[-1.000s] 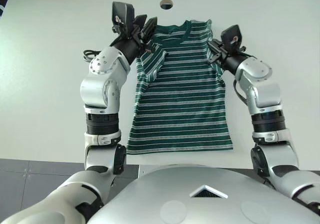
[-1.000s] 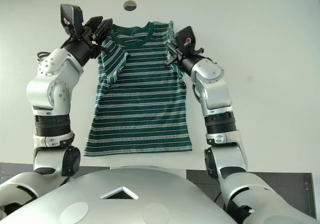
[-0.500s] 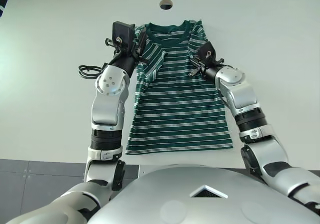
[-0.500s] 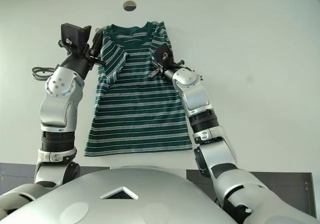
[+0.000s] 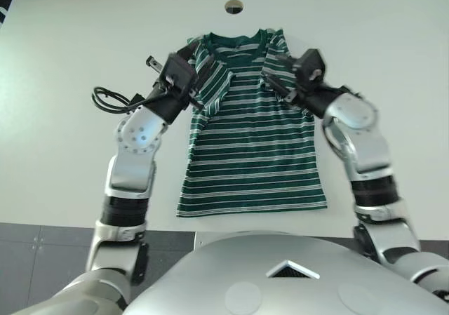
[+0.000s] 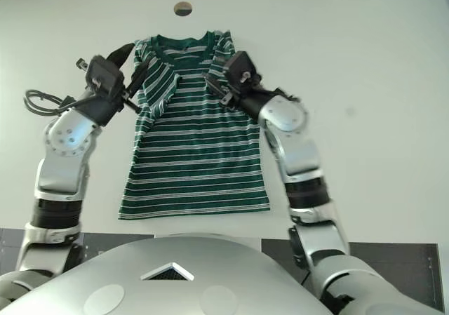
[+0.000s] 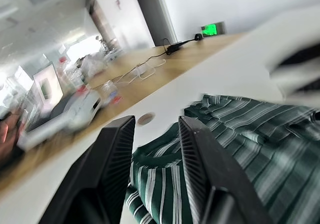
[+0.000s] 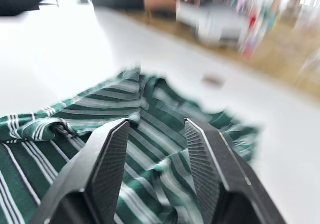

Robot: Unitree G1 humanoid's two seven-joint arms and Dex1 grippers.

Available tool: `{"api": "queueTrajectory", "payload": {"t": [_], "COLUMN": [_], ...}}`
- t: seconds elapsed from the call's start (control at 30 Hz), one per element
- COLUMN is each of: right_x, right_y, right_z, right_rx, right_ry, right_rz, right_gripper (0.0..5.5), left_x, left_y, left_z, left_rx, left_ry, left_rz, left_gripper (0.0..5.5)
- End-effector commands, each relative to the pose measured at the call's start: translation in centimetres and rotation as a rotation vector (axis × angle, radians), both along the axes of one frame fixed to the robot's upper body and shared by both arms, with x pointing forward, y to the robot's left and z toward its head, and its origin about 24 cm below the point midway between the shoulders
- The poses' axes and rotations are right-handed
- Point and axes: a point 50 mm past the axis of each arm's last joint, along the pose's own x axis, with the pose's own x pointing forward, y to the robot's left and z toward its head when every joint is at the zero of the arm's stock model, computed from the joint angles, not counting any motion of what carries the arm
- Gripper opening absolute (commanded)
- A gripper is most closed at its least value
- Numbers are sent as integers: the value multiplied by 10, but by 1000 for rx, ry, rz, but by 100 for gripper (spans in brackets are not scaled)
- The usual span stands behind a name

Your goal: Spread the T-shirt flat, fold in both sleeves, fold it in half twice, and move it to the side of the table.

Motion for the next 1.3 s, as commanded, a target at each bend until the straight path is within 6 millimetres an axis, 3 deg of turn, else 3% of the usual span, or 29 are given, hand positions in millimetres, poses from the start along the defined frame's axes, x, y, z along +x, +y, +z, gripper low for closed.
{"api": "queueTrajectory", "payload": {"t": [0.03,0.2,0.37,0.67,0.73,1.3], "right_x": [-33,-65,-89,-111,-114,-130], "right_y": [-43,-94,-121,-104,-101,-74], "right_z": [2,-21,-30,-41,-42,-47], "right_rx": [-352,-825,-1008,-1004,-1002,-974], "right_ry": [-188,-236,-179,-190,-197,-227], "right_rz": [217,477,623,757,775,967], "right_gripper": [204,204,204,204,208,208], "left_x": [-37,-59,-79,-94,-95,-98], "left_y": [26,53,63,60,58,48], "left_z": [-12,-8,-16,-38,-40,-39], "left_rx": [320,568,713,713,703,746], "left_ry": [86,179,305,368,367,337], "left_rz": [-296,-485,-642,-693,-692,-793], "left_gripper": [161,161,161,161,190,206]}}
